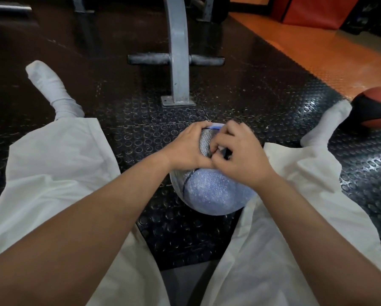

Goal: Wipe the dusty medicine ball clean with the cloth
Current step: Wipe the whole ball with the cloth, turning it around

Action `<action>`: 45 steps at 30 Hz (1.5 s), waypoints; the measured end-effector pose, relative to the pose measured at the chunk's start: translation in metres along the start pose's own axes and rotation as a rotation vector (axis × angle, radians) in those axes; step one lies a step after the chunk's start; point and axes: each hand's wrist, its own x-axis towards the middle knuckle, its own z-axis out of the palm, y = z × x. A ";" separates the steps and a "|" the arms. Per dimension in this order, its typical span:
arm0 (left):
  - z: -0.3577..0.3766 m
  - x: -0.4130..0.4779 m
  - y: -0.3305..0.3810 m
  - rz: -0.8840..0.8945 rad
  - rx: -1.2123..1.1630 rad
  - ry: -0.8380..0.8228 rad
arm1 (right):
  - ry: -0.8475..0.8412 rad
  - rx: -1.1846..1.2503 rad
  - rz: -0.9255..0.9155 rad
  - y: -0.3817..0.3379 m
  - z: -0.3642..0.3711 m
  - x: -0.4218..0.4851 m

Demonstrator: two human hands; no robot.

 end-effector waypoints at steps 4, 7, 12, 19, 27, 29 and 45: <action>0.006 -0.003 0.003 0.044 0.038 0.014 | -0.009 0.009 -0.010 0.004 -0.006 -0.005; 0.012 -0.006 0.006 0.070 0.075 0.052 | 0.003 -0.049 0.089 0.010 -0.009 0.017; 0.004 -0.003 -0.002 -0.026 -0.010 0.007 | 0.034 0.158 0.180 0.013 -0.004 0.021; 0.001 0.005 -0.002 -0.017 -0.025 -0.018 | 0.073 0.084 0.116 0.021 -0.008 -0.021; 0.004 0.001 -0.001 -0.022 0.019 -0.040 | -0.077 0.142 0.195 0.022 -0.018 0.000; -0.002 0.003 -0.002 -0.047 -0.062 -0.053 | -0.049 0.089 0.126 0.020 -0.013 -0.009; -0.002 0.008 -0.003 -0.010 -0.049 -0.035 | -0.030 -0.006 0.090 0.012 -0.007 -0.013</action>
